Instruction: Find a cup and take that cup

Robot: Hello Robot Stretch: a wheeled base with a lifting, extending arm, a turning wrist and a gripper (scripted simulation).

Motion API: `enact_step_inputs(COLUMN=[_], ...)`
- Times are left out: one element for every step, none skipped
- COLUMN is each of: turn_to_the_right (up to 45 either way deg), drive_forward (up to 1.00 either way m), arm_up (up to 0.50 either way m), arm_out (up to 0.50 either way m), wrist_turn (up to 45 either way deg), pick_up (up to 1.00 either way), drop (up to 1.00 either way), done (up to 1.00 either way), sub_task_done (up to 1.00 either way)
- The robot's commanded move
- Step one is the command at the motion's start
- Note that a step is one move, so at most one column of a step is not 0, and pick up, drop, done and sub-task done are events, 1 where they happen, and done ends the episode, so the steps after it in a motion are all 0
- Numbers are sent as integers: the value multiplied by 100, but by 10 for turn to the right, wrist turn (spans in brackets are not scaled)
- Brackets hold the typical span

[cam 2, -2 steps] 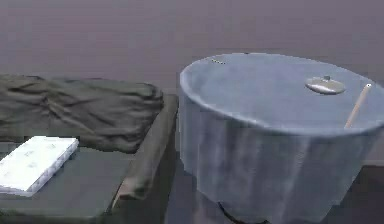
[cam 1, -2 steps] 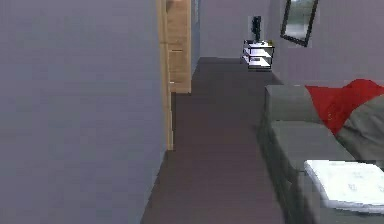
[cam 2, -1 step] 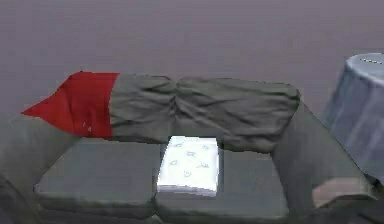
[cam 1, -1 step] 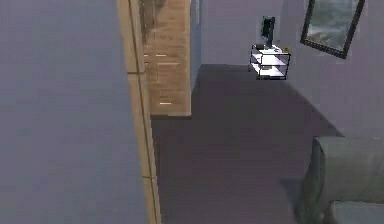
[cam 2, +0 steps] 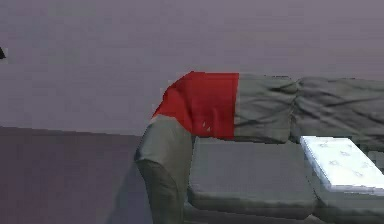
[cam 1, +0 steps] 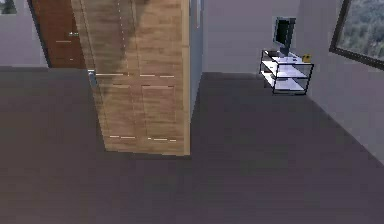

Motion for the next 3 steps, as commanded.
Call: enact_step_inputs(turn_to_the_right=[120,0,-450], drive_forward=[0,30,0], arm_up=[0,0,0], arm_out=[0,0,0], wrist_turn=[0,0,0], pick_up=[0,0,0], drop=[0,0,0], done=[0,0,0], sub_task_done=[0,0,0])
